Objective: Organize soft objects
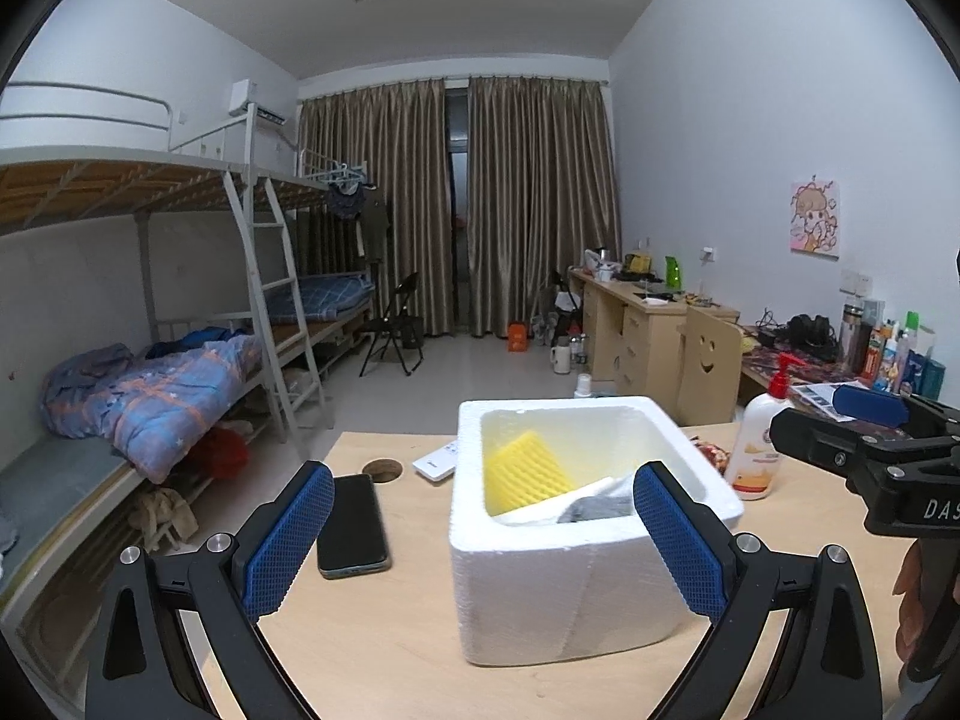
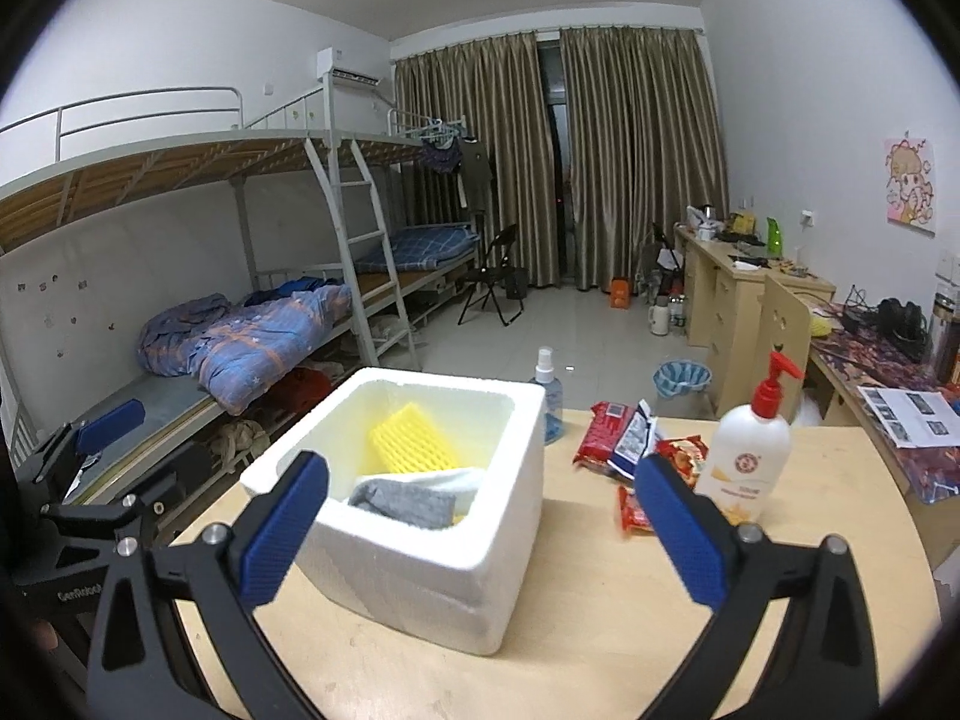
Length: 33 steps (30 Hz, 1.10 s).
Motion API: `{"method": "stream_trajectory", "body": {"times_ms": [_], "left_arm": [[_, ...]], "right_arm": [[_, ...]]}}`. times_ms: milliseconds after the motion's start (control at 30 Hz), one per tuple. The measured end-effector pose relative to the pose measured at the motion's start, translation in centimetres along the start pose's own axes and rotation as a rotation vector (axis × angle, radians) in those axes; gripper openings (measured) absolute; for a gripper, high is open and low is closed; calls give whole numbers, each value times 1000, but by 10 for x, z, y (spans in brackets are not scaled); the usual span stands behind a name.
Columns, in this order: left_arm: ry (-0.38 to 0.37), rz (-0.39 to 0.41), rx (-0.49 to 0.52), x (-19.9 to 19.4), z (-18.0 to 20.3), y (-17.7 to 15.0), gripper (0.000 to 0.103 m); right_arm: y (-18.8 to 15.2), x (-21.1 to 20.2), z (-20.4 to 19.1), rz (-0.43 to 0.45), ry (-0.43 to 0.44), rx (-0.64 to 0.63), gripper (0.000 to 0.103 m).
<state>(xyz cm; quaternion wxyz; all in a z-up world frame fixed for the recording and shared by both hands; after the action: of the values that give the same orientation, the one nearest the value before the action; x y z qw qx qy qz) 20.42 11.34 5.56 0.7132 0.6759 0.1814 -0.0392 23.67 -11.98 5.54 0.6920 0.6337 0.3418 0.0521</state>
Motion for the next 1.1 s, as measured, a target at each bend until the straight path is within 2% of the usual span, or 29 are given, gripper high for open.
{"method": "stream_trajectory", "body": {"times_ms": [700, 1100], "left_arm": [[-55, 53, 15, -63, 31, -2, 100], [-71, 122, 30, -126, 41, -12, 103]], "right_arm": [[-19, -78, 4, 100, -59, -17, 103], [-42, -132, -11, 177, -57, -25, 103]]}}
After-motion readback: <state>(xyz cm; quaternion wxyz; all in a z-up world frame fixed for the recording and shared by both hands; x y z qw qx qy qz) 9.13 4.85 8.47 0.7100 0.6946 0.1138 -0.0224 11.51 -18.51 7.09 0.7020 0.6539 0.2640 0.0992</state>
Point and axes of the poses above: each gripper's, at about its wrist camera, not at the fingertips, and x roughly the way its jaws point, z to its right, y to its top, the point moved 4 cm from there along x, roughly the way its jaws point, and after that the axes turned 5 degrees about -y, right-handed, at the moved point
